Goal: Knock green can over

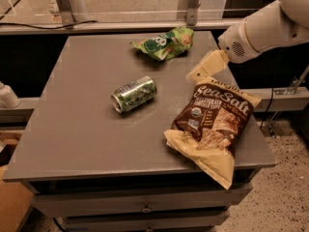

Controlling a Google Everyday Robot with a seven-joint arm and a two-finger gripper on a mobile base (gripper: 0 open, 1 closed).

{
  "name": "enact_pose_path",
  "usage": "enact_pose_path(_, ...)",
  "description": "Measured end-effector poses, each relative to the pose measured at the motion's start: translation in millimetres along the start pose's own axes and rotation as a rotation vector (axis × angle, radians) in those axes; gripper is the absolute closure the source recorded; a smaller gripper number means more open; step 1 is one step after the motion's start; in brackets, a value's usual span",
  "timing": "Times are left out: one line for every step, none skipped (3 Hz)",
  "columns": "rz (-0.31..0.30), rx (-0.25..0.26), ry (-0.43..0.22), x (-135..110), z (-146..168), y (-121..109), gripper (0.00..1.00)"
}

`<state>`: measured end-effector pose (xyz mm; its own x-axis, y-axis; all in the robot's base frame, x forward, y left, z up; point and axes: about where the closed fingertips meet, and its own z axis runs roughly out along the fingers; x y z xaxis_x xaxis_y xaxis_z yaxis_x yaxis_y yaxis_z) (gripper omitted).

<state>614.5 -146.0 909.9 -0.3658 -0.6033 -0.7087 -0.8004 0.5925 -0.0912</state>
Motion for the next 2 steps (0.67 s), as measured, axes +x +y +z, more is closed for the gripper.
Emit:
enact_pose_path(0.105, 0.057, -0.097, 4.2, -22.9, -18.9, 0.0)
enact_pose_path(0.105, 0.057, -0.097, 4.2, -22.9, -18.8, 0.0)
